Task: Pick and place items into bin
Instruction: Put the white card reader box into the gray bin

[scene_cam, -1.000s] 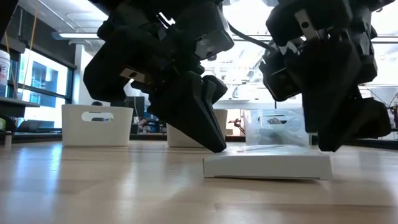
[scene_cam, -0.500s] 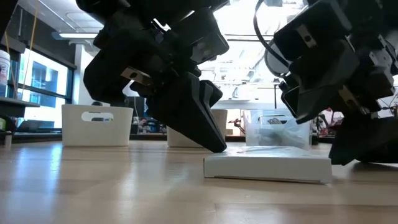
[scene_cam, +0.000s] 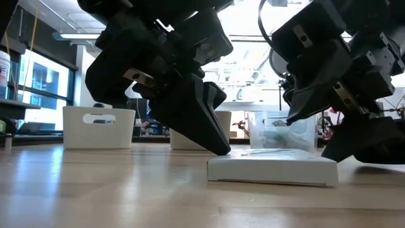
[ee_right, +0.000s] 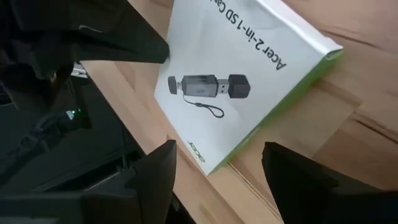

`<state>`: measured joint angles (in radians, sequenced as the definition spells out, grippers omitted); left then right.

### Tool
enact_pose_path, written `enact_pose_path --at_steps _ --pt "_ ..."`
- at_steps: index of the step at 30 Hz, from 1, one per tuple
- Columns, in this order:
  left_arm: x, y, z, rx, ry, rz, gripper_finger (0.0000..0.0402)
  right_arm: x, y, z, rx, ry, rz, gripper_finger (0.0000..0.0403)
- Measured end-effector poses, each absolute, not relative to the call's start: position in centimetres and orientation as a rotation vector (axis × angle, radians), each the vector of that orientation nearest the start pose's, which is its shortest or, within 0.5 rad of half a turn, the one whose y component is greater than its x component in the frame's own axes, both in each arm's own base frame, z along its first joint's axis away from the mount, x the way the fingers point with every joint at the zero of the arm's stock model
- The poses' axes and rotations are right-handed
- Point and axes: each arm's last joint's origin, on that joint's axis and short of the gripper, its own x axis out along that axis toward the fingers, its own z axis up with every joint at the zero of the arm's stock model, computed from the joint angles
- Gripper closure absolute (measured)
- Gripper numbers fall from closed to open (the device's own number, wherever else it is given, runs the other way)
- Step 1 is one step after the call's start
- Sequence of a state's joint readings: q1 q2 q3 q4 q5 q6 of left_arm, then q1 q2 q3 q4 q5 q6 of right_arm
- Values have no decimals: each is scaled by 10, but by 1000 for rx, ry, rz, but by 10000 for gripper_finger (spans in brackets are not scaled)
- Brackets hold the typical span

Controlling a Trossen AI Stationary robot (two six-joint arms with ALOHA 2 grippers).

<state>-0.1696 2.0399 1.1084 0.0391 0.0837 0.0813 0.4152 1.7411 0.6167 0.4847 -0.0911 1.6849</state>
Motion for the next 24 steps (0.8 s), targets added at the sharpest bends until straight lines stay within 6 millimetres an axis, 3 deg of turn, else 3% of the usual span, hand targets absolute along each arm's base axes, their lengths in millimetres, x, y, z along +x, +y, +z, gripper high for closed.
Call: enact_pose_path --at_steps 9,24 --pt "388 -69 103 113 891 -274 401 278 124 114 1491 807 -164 176" --pt "384 -69 100 94 898 -271 402 274 128 111 1524 845 -209 176"
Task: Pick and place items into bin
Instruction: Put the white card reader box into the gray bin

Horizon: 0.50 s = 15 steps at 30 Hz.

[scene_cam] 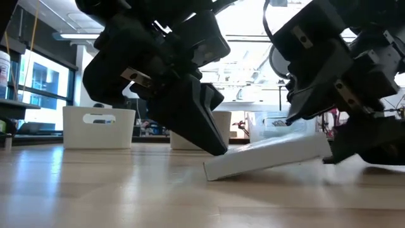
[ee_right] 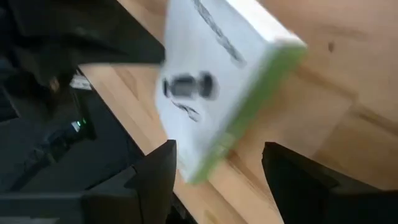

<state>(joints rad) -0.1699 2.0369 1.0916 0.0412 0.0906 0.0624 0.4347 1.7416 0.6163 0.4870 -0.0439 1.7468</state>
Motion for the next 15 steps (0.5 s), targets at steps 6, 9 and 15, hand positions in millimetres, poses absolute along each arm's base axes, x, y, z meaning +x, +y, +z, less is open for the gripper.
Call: enact_pose_path --at_steps 6,9,15 --pt "386 -69 100 90 878 -273 402 280 125 114 1503 796 -235 176" --pt "385 -69 100 91 882 -273 402 282 124 115 1486 814 -245 176" --pt "385 -69 100 95 882 -270 402 282 125 115 1483 832 -240 176"
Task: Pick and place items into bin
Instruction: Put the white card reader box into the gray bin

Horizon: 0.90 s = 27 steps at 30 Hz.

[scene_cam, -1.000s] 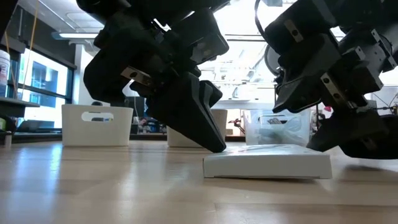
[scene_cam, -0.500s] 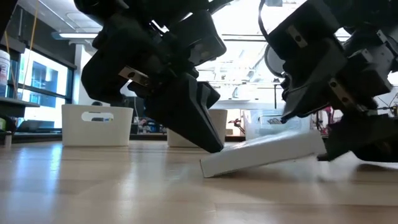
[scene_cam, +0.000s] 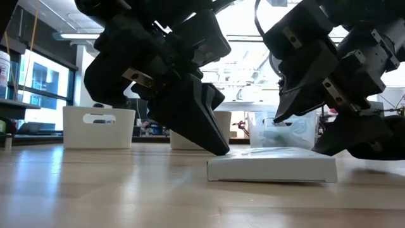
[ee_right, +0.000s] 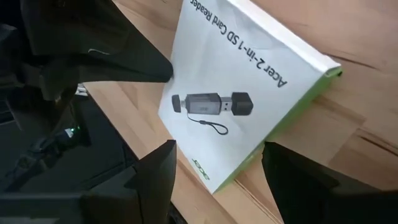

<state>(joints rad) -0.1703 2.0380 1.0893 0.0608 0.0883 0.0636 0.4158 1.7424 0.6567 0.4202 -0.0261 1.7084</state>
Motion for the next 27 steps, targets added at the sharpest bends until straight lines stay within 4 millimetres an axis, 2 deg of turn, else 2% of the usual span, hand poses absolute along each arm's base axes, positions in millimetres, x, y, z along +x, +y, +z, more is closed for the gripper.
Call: enact_pose_path --at_steps 9,17,27 --pt "385 -69 100 99 882 -269 402 278 132 114 1484 867 -245 176" --pt "385 -69 100 104 883 -272 402 282 134 104 1509 853 -241 176" --pt "384 -71 100 111 887 -270 402 284 135 104 1490 838 -247 176"
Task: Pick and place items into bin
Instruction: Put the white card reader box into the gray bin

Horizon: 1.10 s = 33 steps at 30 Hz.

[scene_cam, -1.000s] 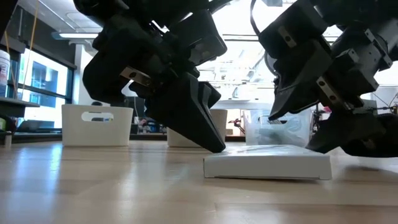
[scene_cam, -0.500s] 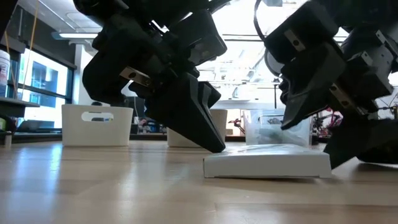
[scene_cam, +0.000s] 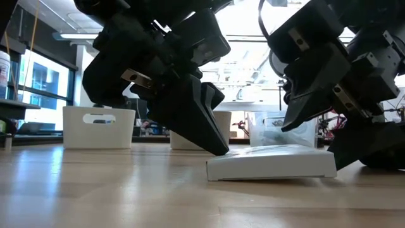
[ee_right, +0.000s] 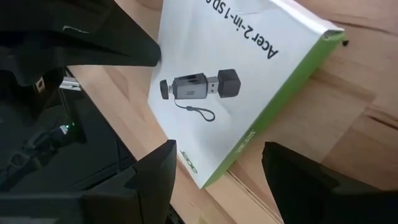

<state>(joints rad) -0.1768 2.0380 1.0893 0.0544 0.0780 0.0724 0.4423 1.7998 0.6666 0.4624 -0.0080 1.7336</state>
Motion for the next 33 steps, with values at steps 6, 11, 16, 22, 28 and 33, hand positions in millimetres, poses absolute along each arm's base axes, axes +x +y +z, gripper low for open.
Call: enact_pose_path --at_steps 6,11,16,22,28,33 --pt "384 -71 100 110 889 -269 402 284 134 104 1482 821 -251 176" --pt "384 -71 100 110 894 -269 402 284 134 104 1479 819 -248 176" --pt "384 -71 100 109 895 -270 402 284 134 104 1477 813 -251 176" --pt "384 -71 99 109 898 -270 402 285 134 105 1478 802 -248 176" --pt "384 -71 99 110 898 -270 402 286 134 105 1478 772 -254 176" --pt "384 -71 99 110 898 -271 402 287 133 106 1464 742 -257 189"
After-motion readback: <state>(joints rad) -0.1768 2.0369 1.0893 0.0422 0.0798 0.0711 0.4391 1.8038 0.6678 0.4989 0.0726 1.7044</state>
